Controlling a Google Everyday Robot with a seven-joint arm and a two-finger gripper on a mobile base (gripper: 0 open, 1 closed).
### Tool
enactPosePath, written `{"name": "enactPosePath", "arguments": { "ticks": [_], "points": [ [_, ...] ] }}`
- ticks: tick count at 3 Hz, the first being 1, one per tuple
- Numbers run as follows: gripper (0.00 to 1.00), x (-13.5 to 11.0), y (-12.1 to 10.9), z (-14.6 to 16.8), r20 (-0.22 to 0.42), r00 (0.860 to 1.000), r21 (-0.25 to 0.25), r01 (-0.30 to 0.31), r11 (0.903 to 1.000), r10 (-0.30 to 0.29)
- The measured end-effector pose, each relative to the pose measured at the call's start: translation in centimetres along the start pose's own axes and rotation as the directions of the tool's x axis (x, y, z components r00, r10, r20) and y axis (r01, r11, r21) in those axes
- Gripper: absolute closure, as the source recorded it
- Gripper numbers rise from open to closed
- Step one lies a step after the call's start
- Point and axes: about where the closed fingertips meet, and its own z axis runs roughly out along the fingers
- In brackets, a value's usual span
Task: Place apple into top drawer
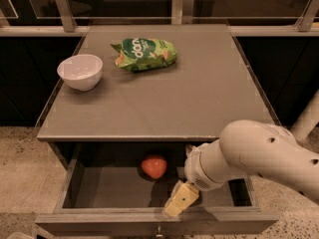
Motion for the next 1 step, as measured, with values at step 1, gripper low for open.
{"name": "enactPosePath", "arguments": {
  "ticks": [1],
  "points": [
    [0.00, 0.00, 0.00, 0.00, 0.000, 1.000, 0.000, 0.000, 1.0000, 0.000]
  ]
}}
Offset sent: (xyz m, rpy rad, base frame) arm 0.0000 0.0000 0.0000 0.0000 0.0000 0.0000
